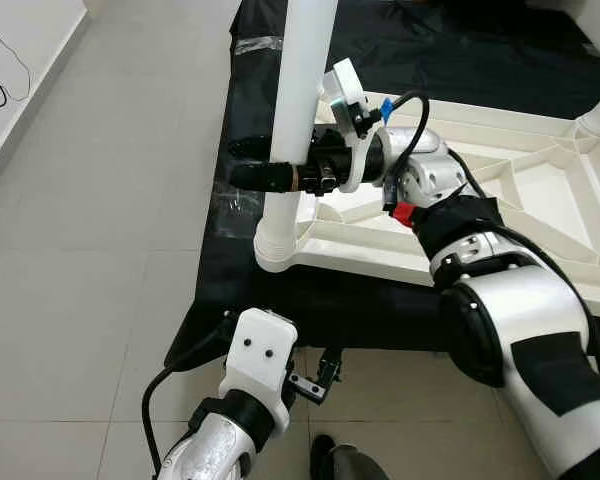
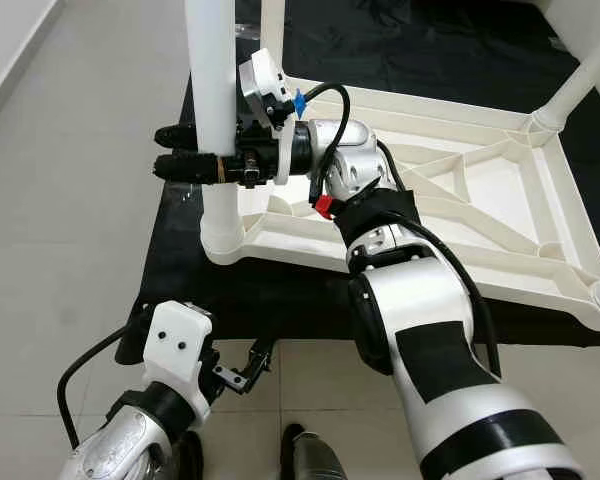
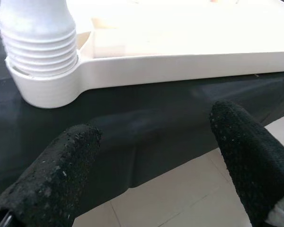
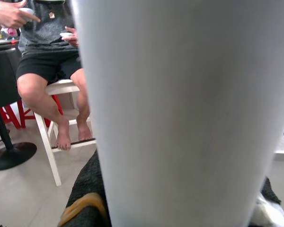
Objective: Building children table
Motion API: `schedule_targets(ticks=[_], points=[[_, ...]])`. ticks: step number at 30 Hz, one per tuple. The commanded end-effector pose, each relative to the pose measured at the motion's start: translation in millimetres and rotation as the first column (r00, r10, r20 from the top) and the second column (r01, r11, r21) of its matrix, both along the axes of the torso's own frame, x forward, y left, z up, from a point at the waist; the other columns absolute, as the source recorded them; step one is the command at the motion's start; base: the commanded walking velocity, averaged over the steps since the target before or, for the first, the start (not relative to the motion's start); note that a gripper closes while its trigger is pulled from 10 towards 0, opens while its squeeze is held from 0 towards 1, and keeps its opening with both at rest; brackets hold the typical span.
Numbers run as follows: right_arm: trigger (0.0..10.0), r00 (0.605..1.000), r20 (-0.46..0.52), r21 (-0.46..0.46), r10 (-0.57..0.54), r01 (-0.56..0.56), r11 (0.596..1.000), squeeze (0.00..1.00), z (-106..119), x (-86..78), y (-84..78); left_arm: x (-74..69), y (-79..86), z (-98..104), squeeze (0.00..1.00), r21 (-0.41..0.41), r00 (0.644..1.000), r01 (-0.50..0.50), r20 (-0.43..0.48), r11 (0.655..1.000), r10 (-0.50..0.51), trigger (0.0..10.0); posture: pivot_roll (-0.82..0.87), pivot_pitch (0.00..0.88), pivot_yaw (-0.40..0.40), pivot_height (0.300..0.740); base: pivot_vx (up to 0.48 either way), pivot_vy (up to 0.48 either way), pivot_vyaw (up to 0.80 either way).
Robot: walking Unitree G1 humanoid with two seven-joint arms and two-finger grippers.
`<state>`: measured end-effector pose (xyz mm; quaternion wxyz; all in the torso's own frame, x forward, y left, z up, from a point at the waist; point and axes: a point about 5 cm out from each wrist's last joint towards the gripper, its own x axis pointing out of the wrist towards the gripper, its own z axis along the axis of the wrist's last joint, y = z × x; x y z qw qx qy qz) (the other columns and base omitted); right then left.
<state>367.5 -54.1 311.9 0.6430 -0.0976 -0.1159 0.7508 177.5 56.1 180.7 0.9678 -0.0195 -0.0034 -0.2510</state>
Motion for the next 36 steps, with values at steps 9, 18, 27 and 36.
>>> schedule_targets(ticks=[9, 18, 27, 36], points=[[10.0, 0.994, -0.105, -0.113, 0.023, -0.035, 0.993, 0.00, -29, -2.7, 19.8, -3.0, -1.6, 1, 0.00, -0.002, 1.000, -0.001, 0.003, 1.000, 0.001, 10.0, 0.11, 0.227, -0.104, 0.740, 0.000, 0.000, 0.00], [10.0, 0.991, -0.133, -0.147, -0.034, 0.014, 0.989, 0.00, -33, -0.3, 27.5, -4.4, -4.5, 3, 0.00, -0.008, 1.000, 0.002, 0.007, 1.000, -0.001, 10.0, 0.11, 0.247, -0.120, 0.740, 0.000, 0.000, 0.00], [10.0, 0.975, -0.159, -0.094, -0.152, 0.138, 0.986, 0.00, -29, 4.7, 39.6, -5.5, -7.5, 6, 0.00, -0.019, 1.000, -0.005, 0.009, 1.000, 0.006, 10.0, 0.10, 0.279, -0.135, 0.740, 0.000, 0.000, 0.00], [10.0, 0.927, -0.209, -0.041, -0.311, 0.310, 0.950, 0.00, -40, 15.5, 19.9, -1.7, -2.9, 6, 0.00, -0.008, 1.000, -0.014, 0.017, 1.000, 0.014, 10.0, 0.09, 0.285, -0.122, 0.740, 0.000, 0.000, 0.00]])
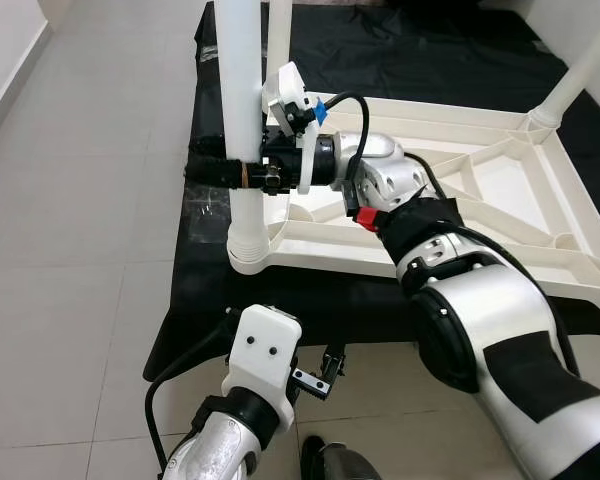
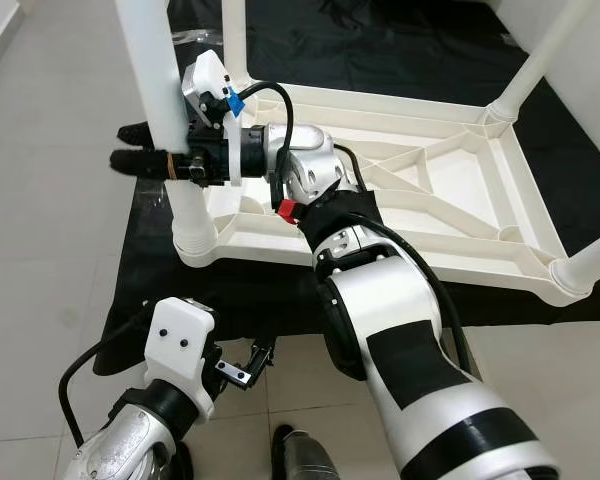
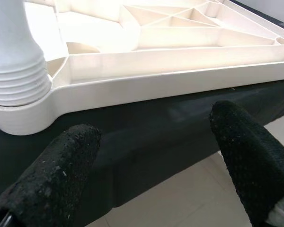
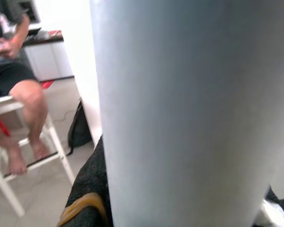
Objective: Building children table
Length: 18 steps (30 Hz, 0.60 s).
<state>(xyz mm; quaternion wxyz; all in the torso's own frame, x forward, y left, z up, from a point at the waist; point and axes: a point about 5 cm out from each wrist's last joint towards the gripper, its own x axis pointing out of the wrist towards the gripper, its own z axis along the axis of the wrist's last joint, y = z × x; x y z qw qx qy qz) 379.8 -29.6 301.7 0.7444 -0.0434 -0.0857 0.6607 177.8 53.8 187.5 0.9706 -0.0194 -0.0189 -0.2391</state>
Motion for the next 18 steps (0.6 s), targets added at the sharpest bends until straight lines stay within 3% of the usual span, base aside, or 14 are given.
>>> schedule_targets(ticks=[1, 7, 12, 18], points=[[10.0, 0.993, -0.096, -0.057, -0.063, 0.057, 0.997, 0.00, -32, 3.8, -7.4, -1.0, 0.5, -1, 0.00, 0.002, 1.000, 0.008, -0.010, 1.000, -0.008, 10.0, 0.09, 0.285, -0.120, 0.740, 0.000, 0.000, 0.00], [10.0, 0.996, -0.082, -0.032, -0.028, 0.026, 0.999, 0.00, -36, 0.3, -14.8, 2.4, 4.0, -1, 0.00, 0.015, 1.000, -0.001, -0.002, 1.000, 0.001, 10.0, 0.09, 0.283, -0.116, 0.740, 0.000, 0.000, 0.00], [10.0, 0.993, -0.069, -0.045, 0.099, -0.102, 0.994, 0.00, -42, -10.4, -13.8, 5.4, 7.8, 0, 0.00, 0.025, 1.000, -0.008, 0.005, 1.000, 0.008, 10.0, 0.09, 0.282, -0.109, 0.740, 0.000, 0.000, 0.00], [10.0, 0.997, -0.072, -0.098, 0.019, -0.026, 0.995, 0.00, -48, -7.3, -6.8, 6.7, 9.1, 1, 0.00, 0.028, 1.000, -0.009, 0.013, 1.000, 0.008, 10.0, 0.10, 0.282, -0.109, 0.740, 0.000, 0.000, 0.00]])
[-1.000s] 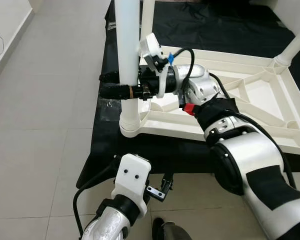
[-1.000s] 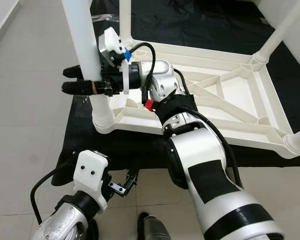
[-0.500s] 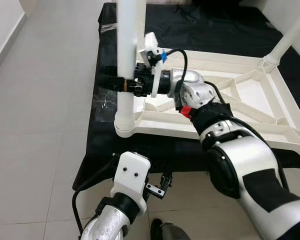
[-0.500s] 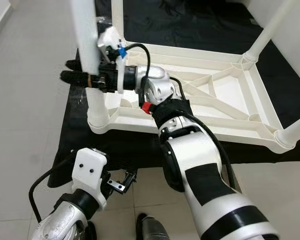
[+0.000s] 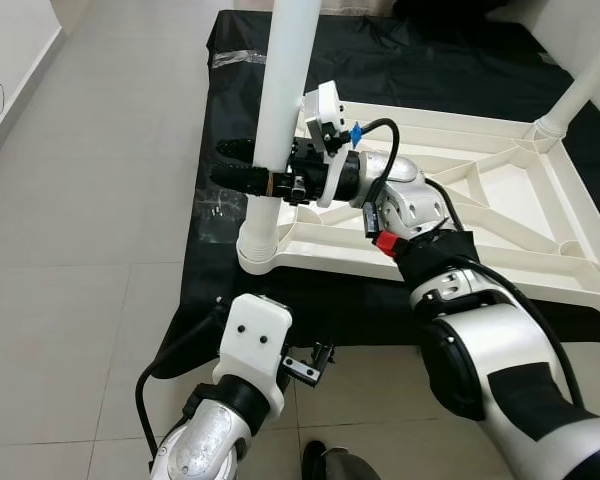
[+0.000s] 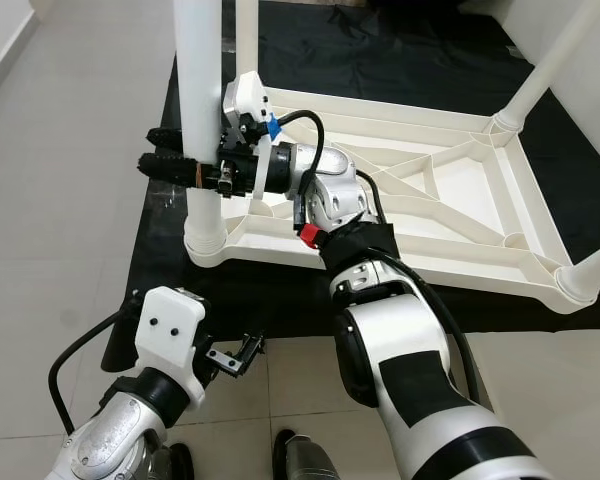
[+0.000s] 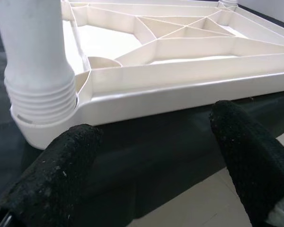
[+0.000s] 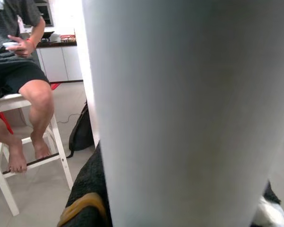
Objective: Building children table
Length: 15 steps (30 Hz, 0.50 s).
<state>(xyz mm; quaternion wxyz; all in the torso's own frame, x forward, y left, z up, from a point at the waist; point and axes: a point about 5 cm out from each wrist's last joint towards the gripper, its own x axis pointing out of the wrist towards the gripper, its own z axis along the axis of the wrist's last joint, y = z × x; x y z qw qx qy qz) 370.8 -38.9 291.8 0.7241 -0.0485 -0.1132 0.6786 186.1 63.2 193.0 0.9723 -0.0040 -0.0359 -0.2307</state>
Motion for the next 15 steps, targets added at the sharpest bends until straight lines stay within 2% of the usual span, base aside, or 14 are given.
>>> schedule_targets(ticks=[1, 11, 15], points=[[10.0, 0.993, -0.112, -0.135, -0.043, 0.028, 0.990, 0.00, -39, 1.3, 3.3, -1.5, -0.1, -4, 0.00, 0.007, 1.000, 0.009, -0.026, 1.000, -0.009, 10.0, 0.10, 0.282, -0.109, 0.740, 0.000, 0.000, 0.00], [10.0, 0.995, -0.077, -0.220, -0.064, 0.045, 0.975, 0.00, -49, -1.5, 4.2, 0.4, 1.7, -3, 0.00, 0.009, 1.000, 0.006, -0.021, 1.000, -0.005, 10.0, 0.10, 0.283, -0.113, 0.740, 0.000, 0.000, 0.00], [10.0, 0.999, -0.038, -0.294, -0.002, -0.010, 0.956, 0.00, -56, -5.5, -0.6, -0.3, 1.0, -3, 0.00, 0.005, 1.000, 0.005, -0.021, 1.000, -0.005, 10.0, 0.10, 0.285, -0.114, 0.740, 0.000, 0.000, 0.00]])
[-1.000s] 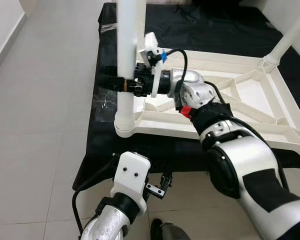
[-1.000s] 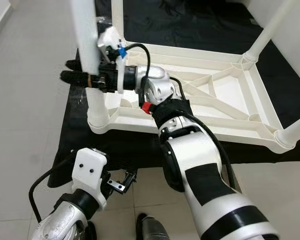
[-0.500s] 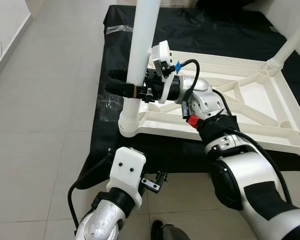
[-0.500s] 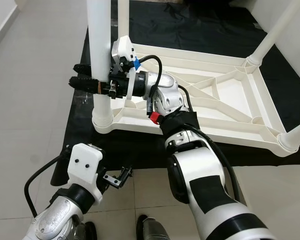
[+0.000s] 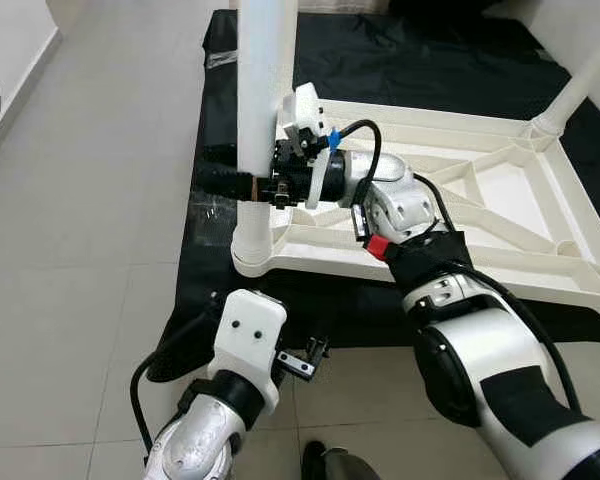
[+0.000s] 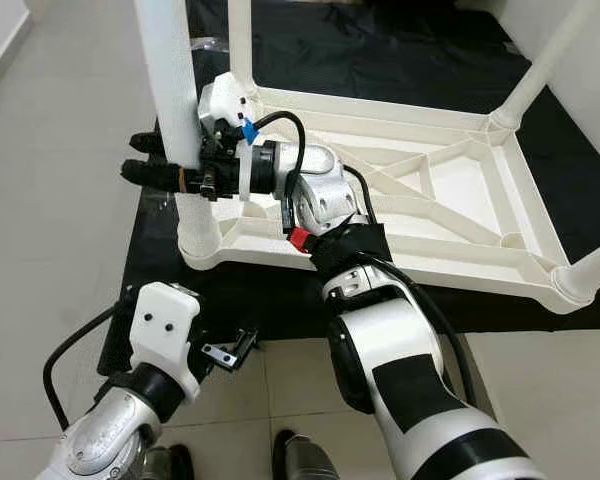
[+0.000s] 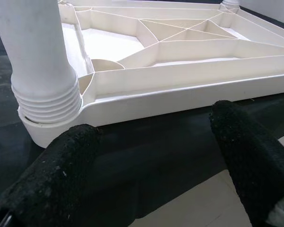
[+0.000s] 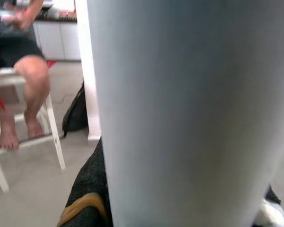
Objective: Building children table
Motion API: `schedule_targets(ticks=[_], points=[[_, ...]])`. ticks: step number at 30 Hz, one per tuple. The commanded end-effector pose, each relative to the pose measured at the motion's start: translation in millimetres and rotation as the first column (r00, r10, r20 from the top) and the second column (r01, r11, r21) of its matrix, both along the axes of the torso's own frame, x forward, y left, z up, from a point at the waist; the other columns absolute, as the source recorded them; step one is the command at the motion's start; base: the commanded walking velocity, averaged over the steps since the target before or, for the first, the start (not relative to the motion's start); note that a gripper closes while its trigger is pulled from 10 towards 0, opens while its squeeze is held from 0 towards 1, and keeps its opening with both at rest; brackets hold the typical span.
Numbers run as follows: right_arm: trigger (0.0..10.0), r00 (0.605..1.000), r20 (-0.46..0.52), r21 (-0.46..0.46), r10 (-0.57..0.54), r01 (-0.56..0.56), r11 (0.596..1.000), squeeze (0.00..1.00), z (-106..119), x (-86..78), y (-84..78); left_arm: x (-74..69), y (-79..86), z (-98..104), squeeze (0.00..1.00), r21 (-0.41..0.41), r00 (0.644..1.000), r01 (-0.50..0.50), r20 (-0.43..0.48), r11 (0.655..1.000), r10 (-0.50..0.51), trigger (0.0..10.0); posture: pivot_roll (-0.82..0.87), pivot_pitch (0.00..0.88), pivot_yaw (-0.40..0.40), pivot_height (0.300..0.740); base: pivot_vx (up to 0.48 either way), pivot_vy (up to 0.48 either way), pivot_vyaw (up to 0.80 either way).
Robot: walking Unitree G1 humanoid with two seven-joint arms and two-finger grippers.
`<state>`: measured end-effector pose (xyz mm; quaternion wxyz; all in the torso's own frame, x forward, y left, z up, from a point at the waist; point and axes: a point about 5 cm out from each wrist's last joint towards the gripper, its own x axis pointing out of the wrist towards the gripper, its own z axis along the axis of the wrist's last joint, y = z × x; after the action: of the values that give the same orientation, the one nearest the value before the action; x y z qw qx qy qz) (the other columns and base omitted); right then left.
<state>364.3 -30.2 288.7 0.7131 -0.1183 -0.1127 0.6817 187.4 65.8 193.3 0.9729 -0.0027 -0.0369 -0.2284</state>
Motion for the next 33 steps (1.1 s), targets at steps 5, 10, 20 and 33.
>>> schedule_targets(ticks=[5, 10, 20, 33], points=[[10.0, 0.985, -0.164, -0.231, 0.059, -0.096, 0.968, 0.00, -57, -3.5, -9.9, -1.9, -2.0, -2, 0.00, 0.003, 1.000, 0.012, -0.022, 1.000, -0.012, 10.0, 0.09, 0.285, -0.115, 0.740, 0.000, 0.000, 0.00], [10.0, 0.968, -0.226, -0.218, 0.110, -0.160, 0.963, 0.00, -56, -2.9, -4.9, -3.1, -2.9, -1, 0.00, 0.001, 1.000, 0.012, -0.020, 1.000, -0.012, 10.0, 0.10, 0.282, -0.129, 0.740, 0.000, 0.000, 0.00], [10.0, 0.933, -0.293, -0.157, 0.208, -0.261, 0.952, 0.00, -50, -5.9, 3.7, -6.0, -4.4, 0, 0.00, 0.000, 1.000, 0.005, -0.017, 1.000, -0.005, 10.0, 0.13, 0.280, -0.148, 0.740, 0.000, 0.000, 0.00], [10.0, 0.922, -0.300, -0.173, 0.246, -0.306, 0.936, 0.00, -58, -9.7, 9.9, -6.2, -2.0, 1, 0.00, 0.009, 1.000, -0.001, -0.013, 1.000, 0.001, 10.0, 0.14, 0.269, -0.148, 0.740, 0.000, 0.000, 0.00]])
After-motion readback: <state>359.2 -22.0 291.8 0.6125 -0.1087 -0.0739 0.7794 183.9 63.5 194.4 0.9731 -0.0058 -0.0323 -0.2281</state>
